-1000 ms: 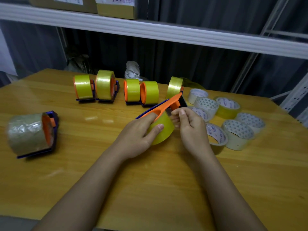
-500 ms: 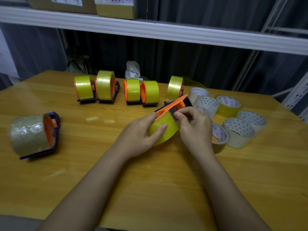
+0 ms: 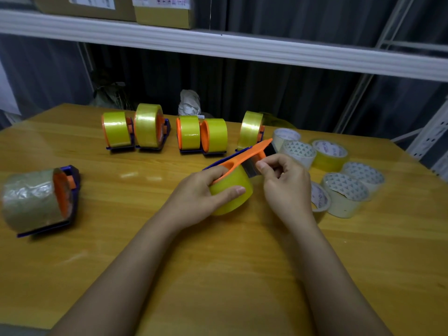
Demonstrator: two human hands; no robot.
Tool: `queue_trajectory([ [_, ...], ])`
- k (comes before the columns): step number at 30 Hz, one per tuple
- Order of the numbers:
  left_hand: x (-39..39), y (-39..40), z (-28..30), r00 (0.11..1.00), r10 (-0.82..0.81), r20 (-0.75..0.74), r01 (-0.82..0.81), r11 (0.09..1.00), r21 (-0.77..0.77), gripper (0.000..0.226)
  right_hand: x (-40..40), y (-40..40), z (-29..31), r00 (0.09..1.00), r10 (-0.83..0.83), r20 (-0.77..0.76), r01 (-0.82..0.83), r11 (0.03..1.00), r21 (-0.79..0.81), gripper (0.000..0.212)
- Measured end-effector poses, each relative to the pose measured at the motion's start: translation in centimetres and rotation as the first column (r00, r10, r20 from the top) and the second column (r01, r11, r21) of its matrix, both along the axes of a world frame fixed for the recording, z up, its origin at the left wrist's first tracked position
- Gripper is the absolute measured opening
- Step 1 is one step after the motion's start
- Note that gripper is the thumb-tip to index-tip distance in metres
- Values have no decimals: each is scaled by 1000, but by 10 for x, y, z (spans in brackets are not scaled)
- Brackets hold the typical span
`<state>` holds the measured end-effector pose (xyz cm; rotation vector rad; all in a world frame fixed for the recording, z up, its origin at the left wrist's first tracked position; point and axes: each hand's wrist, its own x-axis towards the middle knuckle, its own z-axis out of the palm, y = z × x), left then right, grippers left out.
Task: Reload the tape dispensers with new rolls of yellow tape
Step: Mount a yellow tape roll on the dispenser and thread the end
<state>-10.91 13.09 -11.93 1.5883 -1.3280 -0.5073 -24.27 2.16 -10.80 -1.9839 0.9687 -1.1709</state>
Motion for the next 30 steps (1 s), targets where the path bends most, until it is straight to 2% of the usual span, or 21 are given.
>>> queue_trajectory([
  [2, 0, 1, 2, 998, -27, -53, 28, 1000, 13, 32, 1, -2, 1, 1000, -4, 13, 4, 1000, 2, 20],
  [7, 3, 2, 4, 993, -108, -42, 112, 987, 115, 23, -1, -6, -1, 1000, -10, -1, 10, 1000, 15, 17],
  [11, 2, -2, 4, 992, -82, 96, 69, 988, 141, 27, 2, -4, -2, 999, 33, 0, -33, 997, -68, 16],
  [14, -6, -6, 8, 954, 18, 301, -63, 988, 142, 54, 4, 1, -4, 994, 94, -53, -102, 978, -181, 11],
  [16, -8, -8, 13, 939, 80, 335, -137, 979, 148, 70, 4, 4, -6, 988, 122, -94, -144, 952, -271, 9],
  [19, -6, -10, 17, 926, 82, 369, -158, 971, 180, 62, 3, 7, -6, 982, 132, -133, -169, 931, -324, 8],
  [21, -7, -10, 19, 934, 53, 354, -138, 966, 220, 47, 1, 7, -5, 978, 107, -177, -162, 929, -334, 6],
  [23, -9, -9, 23, 956, 25, 293, -105, 959, 262, 43, 1, 8, -3, 976, 106, -188, -162, 936, -313, 6],
  [26, -7, -6, 27, 972, -10, 234, -65, 948, 311, 49, 0, 7, -2, 979, 122, -164, -163, 950, -266, 7],
  [30, -6, -6, 31, 971, -56, 230, -35, 927, 373, 60, 0, 4, -1, 976, 137, -169, -175, 956, -235, 7],
])
